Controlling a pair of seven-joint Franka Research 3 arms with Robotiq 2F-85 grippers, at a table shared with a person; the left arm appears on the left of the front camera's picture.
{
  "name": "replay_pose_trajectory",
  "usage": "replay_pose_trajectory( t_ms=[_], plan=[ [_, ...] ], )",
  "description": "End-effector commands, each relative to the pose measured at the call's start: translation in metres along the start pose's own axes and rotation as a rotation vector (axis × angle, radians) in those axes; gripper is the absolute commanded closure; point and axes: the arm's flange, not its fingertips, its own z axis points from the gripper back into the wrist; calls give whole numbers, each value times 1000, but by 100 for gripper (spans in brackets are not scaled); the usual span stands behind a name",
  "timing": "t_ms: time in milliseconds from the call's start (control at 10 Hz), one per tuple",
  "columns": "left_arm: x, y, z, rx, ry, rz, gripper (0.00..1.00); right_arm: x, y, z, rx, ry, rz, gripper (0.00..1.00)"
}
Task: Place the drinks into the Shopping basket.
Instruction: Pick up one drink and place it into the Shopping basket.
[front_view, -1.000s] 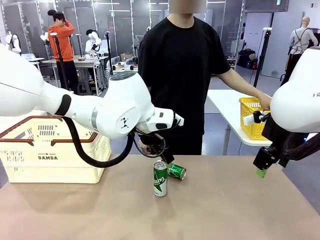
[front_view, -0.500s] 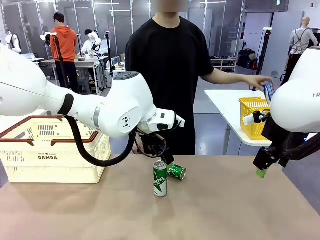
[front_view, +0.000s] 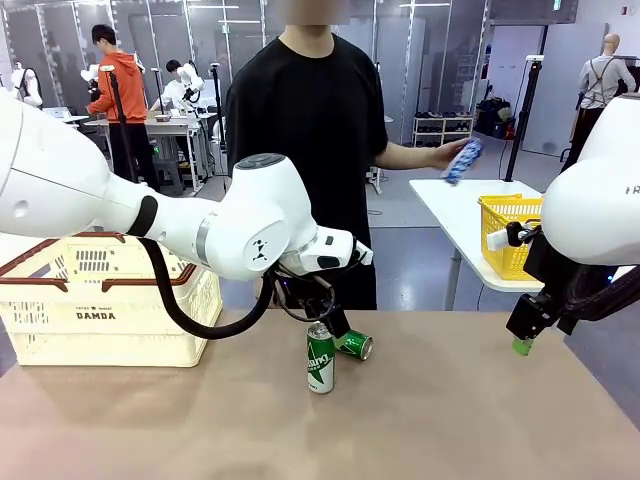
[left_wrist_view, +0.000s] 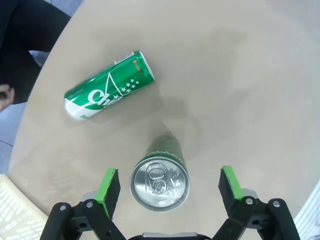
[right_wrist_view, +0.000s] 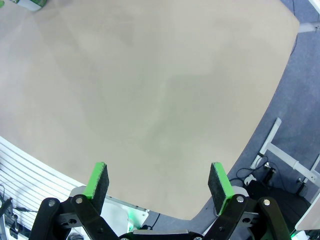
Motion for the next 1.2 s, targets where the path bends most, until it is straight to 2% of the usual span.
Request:
replay_pose_trajectory(
  t_ms=[0, 300, 800, 1000, 1100],
  plan=[
    [8, 5, -5, -35, 61, -24, 0, 0, -1, 1, 0, 3, 12, 0],
    [5, 8, -22, -34, 132, -8, 0, 0, -1, 1, 0, 3, 12, 0],
    [3, 21, -43, -62, 175, 5, 0, 0, -1, 1, 0, 3, 12, 0],
    [2, 21, -44, -65, 174, -11, 14, 0, -1, 1, 0, 3, 12, 0],
    [1, 22, -44, -58, 167, -11, 25, 0, -1, 1, 0, 3, 12, 0]
  ],
)
